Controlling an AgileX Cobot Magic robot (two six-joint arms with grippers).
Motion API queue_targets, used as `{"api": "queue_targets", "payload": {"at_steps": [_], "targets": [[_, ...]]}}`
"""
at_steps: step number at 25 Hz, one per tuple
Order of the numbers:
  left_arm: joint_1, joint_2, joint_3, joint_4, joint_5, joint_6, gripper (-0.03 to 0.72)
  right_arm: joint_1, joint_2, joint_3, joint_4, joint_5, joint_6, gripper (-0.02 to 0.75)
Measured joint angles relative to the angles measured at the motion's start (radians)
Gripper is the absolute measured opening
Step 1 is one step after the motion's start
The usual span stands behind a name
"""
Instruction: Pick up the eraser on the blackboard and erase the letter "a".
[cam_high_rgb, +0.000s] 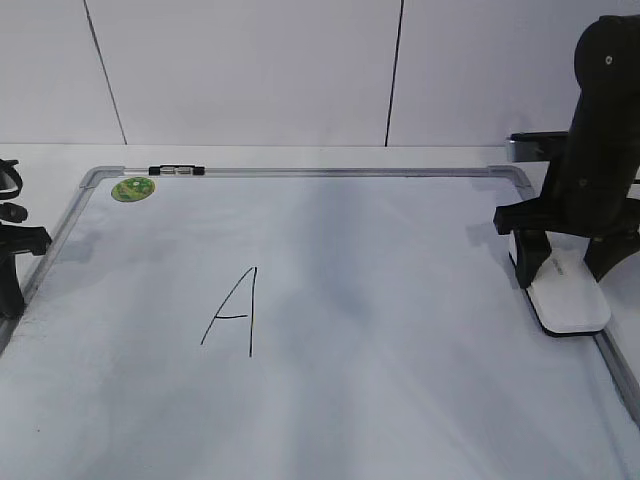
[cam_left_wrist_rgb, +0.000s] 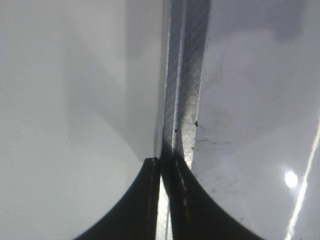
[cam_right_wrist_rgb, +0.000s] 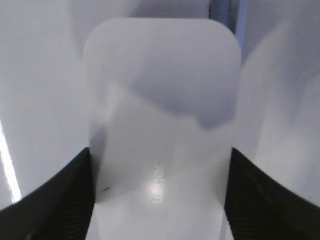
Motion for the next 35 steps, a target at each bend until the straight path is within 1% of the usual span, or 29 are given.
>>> {"api": "queue_targets", "payload": {"at_steps": [13,35], "targets": [[0.0,0.0,0.0,-0.004,0.0,0.001,0.015,0.0,0.056,-0.098,0.002,0.015,0.0,0.556],[0.0,0.0,0.0,-0.008,-0.002,0.001,0.015,0.0,0.086,-0.105,-0.004,0.021,0.0,0.556]]}}
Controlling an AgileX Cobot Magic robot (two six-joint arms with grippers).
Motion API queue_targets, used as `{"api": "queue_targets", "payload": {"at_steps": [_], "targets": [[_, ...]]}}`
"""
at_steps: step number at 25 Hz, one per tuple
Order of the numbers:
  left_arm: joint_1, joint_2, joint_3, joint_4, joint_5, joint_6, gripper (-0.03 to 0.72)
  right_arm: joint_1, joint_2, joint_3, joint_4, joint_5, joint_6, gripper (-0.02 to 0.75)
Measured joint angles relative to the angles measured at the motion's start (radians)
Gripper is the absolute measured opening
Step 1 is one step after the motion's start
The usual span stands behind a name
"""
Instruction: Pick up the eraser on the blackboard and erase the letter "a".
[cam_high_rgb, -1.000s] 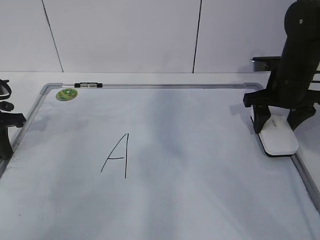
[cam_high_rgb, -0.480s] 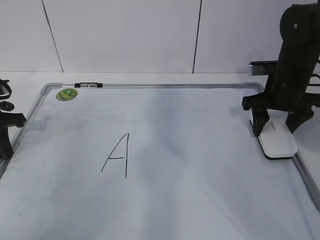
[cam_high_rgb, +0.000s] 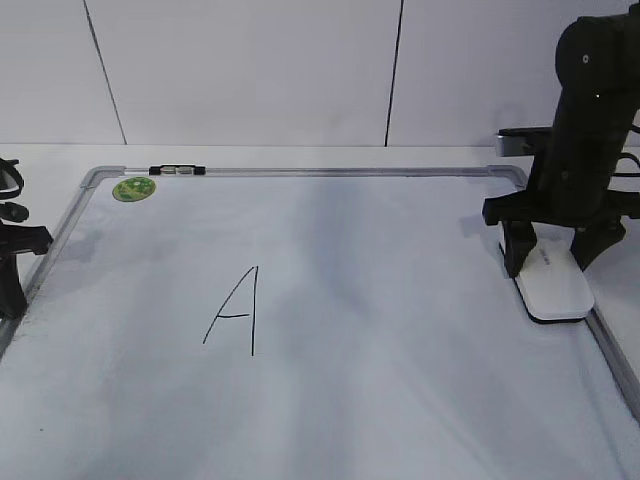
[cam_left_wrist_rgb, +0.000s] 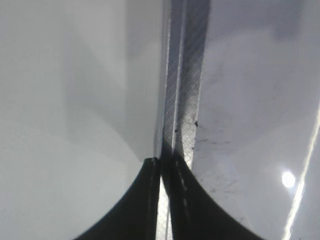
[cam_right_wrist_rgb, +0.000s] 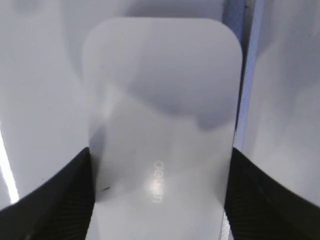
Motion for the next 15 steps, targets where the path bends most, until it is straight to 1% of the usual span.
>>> {"api": "queue_targets", "payload": {"at_steps": [9,15], "targets": [[0.0,0.0,0.0,0.0,0.0,0.0,0.015,0.0,0.002,-0.002,0.0,0.002,0.0,0.559],[0.0,0.0,0.0,0.0,0.0,0.0,0.015,0.0,0.002,-0.002,-0.003,0.007,0.002,0.599]]}}
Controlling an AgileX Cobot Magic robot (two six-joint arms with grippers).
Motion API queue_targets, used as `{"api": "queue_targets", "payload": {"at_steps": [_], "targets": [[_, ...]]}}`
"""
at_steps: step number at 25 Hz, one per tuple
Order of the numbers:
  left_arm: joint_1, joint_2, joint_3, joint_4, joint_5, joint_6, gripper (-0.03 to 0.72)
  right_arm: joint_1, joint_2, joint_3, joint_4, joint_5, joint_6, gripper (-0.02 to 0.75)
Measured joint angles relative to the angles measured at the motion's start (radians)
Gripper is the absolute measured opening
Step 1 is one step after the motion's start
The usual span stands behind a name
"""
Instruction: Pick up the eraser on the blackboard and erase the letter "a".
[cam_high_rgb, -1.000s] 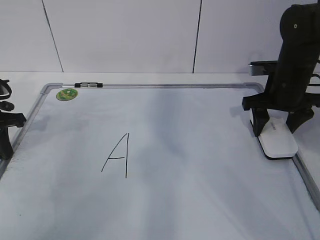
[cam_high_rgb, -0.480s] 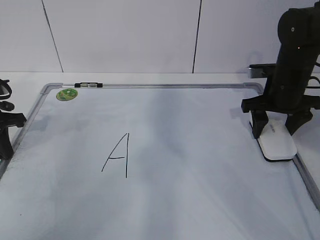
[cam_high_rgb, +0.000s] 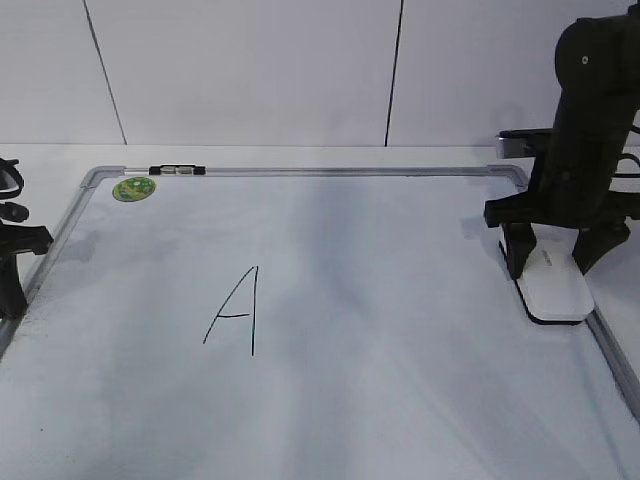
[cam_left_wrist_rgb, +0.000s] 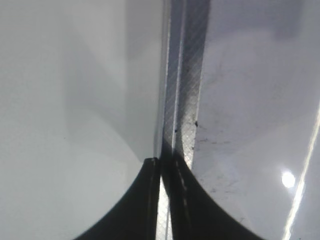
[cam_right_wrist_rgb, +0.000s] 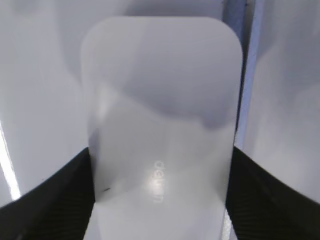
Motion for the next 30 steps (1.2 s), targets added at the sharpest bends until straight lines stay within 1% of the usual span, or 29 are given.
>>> {"api": "queue_targets", "payload": {"at_steps": [3,10,20,30], "targets": [[0.0,0.0,0.0,0.0,0.0,0.0,0.015,0.0,0.001,0.0,-0.003,0.006,0.0,0.613],[0.0,0.0,0.0,0.0,0.0,0.0,0.015,0.0,0.001,0.0,-0.003,0.03,0.0,0.616],[0.0,0.0,0.0,0.0,0.0,0.0,0.015,0.0,0.005,-0.139,-0.001,0.045,0.004,0.615],[0.0,0.0,0.0,-0.006,-0.004,0.002,0.015,0.0,-0.078,-0.145,0.003,0.054,0.006,0.612]]}}
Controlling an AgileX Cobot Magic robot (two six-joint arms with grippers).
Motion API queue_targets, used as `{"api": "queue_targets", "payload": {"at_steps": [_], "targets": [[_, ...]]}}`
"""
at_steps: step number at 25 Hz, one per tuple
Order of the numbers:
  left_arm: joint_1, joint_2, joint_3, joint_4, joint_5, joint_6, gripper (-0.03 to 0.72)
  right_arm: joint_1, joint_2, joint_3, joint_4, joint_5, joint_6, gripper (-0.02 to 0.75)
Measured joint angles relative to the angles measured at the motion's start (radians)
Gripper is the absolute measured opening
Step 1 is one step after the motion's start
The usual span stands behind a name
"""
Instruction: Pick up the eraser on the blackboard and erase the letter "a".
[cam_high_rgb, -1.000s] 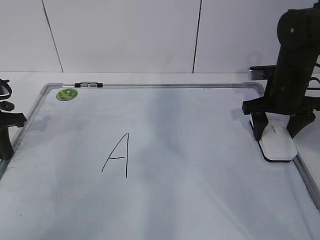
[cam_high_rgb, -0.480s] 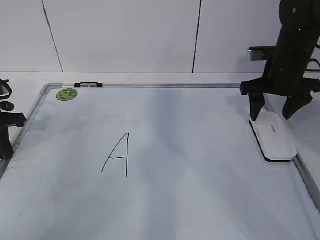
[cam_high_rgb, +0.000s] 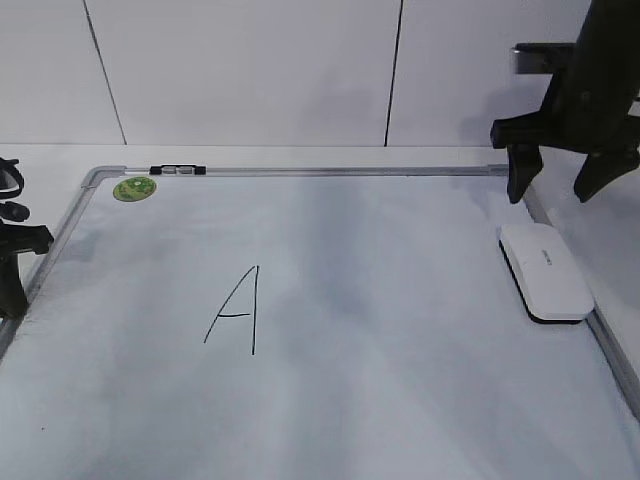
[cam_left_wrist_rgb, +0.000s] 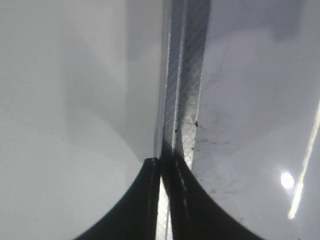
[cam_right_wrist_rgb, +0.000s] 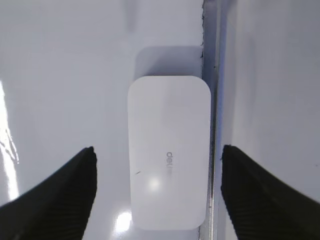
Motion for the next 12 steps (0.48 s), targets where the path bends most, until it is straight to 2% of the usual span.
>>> {"api": "queue_targets", "payload": {"at_steps": [12], "targets": [[0.0,0.0,0.0,-0.006,-0.01,0.0,0.015,0.0,-0.117,0.0,0.035,0.009,-0.008,0.594]]}}
